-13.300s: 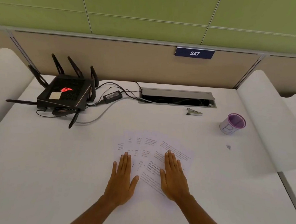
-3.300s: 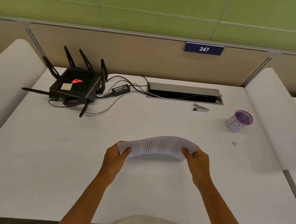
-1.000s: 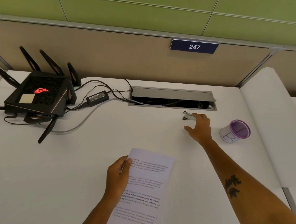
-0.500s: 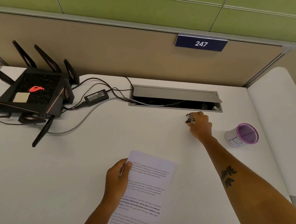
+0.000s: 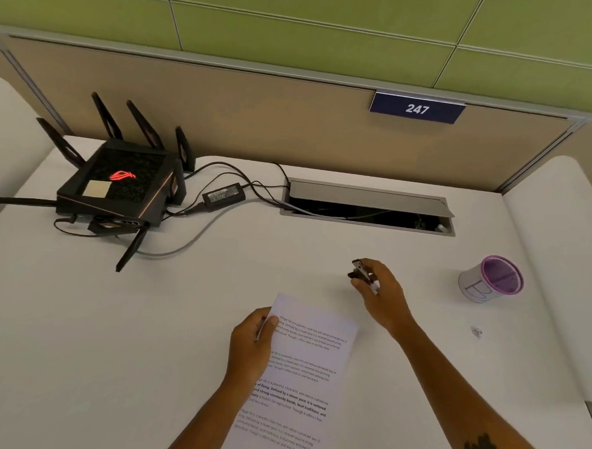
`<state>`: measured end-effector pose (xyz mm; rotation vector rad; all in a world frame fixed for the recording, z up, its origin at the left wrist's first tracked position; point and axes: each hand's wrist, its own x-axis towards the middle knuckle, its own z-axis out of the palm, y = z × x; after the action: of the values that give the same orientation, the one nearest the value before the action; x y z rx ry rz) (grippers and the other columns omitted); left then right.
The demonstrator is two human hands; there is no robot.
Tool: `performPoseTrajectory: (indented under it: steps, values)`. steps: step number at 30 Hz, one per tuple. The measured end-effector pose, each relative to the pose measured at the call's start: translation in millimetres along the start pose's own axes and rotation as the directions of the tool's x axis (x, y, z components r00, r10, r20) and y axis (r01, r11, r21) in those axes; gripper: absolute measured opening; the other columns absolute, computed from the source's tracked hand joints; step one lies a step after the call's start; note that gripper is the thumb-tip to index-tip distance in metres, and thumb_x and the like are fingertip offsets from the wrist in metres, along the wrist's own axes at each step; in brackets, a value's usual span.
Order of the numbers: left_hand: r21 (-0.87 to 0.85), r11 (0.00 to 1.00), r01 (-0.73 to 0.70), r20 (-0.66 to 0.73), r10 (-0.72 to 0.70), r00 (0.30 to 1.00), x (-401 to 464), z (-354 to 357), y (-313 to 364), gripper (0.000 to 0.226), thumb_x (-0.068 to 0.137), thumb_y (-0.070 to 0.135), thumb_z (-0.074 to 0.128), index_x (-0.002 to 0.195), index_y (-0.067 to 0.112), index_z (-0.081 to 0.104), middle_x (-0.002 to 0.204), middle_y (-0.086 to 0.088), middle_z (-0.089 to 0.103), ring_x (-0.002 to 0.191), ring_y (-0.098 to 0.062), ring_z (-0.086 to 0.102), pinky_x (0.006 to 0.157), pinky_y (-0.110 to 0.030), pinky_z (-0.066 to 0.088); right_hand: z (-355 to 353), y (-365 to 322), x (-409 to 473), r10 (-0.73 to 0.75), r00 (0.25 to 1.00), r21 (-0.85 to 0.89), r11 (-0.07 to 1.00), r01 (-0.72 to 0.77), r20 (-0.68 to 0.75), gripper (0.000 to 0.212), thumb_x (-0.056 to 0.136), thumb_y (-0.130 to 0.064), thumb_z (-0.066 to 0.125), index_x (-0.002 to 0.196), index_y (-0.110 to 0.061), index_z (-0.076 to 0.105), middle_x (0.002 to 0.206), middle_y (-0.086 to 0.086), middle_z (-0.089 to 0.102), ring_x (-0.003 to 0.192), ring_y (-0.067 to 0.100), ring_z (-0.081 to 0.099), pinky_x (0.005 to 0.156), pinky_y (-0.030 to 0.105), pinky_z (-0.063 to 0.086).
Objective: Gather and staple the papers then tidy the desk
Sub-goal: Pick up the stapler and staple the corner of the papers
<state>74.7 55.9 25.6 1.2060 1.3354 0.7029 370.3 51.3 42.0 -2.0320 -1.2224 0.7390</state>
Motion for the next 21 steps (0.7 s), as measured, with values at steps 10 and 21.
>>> performPoseTrajectory:
  steps: [10,21]
  values:
    - [0.107,0.989,-0.099,0.044,0.095,0.995,-22,-23,7,0.017,0.107,0.035,0.054,0.115,0.036,0.069,0.1,0.011,0.077,0.082,-0.014,0.076,0.068,-0.026,0.064,16,-79,-64,-0.297,0.905,-0.088,0.937,0.337,0.305,0.037,0.095,-0.041,0.068,0.13,-0.036,0.058,0.125,-0.023,0.061,0.115,0.004,0.058,0.105,0.045,0.047]
    - [0.219,0.946,-0.238,0.15,0.209,0.966,-44,-39,2,0.013,0.107,0.035,0.053,0.113,0.037,0.065,0.097,0.015,0.074,0.083,-0.009,0.073,0.069,-0.019,0.06,25,-118,-91,-0.362,0.802,-0.384,0.735,0.559,0.474,0.042,0.098,-0.05,0.063,0.137,-0.036,0.059,0.133,-0.013,0.063,0.121,0.011,0.054,0.1,0.038,0.037]
